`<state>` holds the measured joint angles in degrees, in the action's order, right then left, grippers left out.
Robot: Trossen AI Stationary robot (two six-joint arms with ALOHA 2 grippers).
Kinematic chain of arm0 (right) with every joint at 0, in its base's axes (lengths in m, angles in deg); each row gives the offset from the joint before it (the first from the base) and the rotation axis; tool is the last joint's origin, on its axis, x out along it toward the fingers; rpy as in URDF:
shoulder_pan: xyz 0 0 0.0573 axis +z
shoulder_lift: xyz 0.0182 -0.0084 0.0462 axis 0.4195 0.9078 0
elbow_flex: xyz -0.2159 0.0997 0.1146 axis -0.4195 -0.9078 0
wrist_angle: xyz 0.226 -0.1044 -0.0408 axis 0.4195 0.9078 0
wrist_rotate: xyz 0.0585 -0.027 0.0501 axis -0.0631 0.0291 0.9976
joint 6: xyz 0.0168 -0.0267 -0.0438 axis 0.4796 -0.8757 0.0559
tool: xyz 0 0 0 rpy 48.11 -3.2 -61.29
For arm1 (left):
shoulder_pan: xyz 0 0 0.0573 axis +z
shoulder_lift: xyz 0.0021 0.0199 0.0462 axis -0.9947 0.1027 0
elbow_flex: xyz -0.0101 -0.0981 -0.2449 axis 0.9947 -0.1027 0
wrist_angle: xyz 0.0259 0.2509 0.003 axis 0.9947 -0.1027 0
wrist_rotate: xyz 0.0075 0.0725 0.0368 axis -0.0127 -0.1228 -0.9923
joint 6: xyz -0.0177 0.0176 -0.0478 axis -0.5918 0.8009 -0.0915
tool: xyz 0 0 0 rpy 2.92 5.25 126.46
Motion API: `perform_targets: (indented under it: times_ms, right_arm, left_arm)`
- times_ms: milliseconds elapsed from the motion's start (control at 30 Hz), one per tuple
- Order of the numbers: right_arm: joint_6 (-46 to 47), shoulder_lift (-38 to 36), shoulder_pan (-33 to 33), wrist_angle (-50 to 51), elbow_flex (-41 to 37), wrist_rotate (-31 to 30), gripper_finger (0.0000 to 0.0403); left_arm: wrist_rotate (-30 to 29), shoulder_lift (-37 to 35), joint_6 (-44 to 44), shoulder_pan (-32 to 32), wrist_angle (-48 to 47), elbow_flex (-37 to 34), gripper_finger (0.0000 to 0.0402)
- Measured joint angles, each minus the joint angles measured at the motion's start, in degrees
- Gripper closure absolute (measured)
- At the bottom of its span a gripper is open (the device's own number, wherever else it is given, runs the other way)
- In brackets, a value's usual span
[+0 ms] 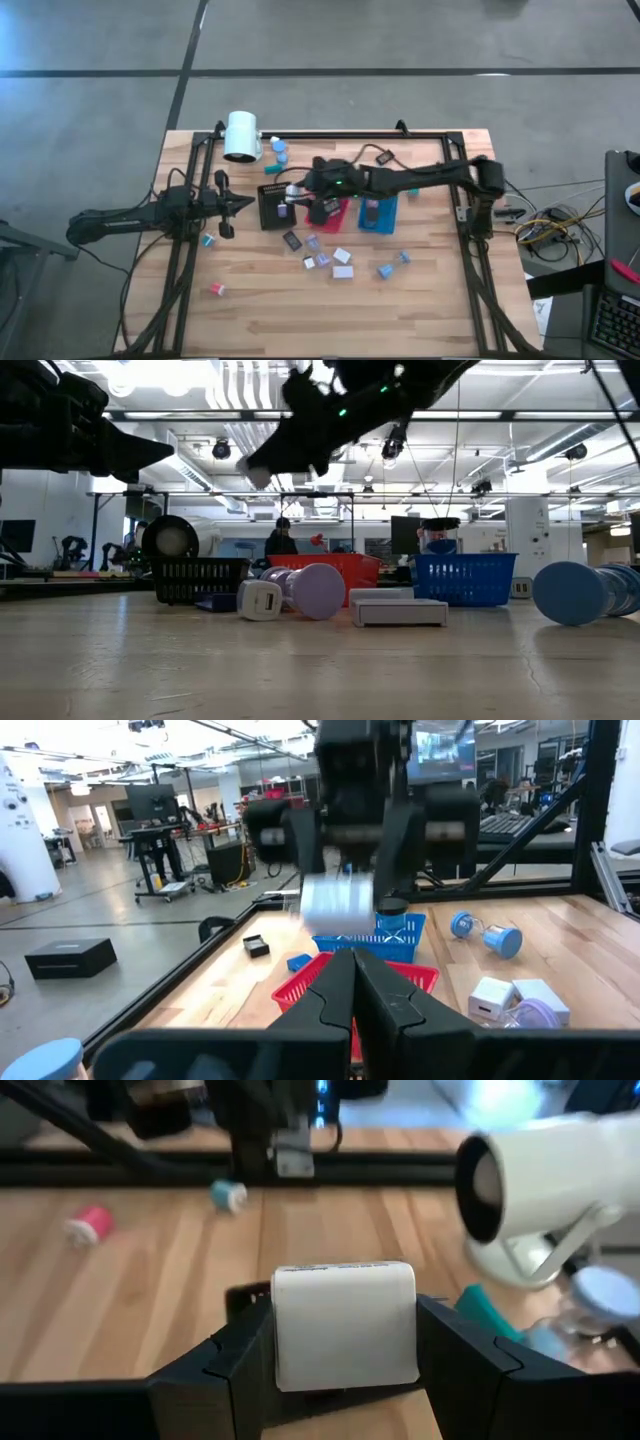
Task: Pick & Place Office items
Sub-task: Put the bottom white charger adapter into the black bin
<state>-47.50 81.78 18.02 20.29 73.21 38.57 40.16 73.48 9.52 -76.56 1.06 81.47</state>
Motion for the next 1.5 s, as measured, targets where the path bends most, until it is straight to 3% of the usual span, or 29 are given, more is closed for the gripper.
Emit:
perform_targets:
  times_ms: [433,700,1100,1200,1500]
  right_arm:
    - [0.4,15.6,-0.3,4.6,14.2,-0.1,0.0210]
    - [1.4,20.6,-0.2,6.6,17.7,0.6,0.0210]
    - [1.5,22.1,-0.3,8.5,18.4,1.8,0.0209]
    - [1.2,22.1,-0.3,9.4,18.4,4.3,0.0194]
    - [1.0,22.1,-0.3,9.8,18.0,3.9,0.0184]
  left_arm:
    - [0.0,0.0,-0.2,0.0,0.0,0.0,0.0394]
    - [0.0,0.0,-0.2,0.0,0.0,0.0,0.0394]
    - [0.0,0.0,-0.2,0.0,0.0,0.0,0.0394]
    - [0.0,0.0,-0.2,0.0,0.0,0.0,0.0394]
    - [0.0,0.0,-0.2,0.0,0.0,0.0,0.0394]
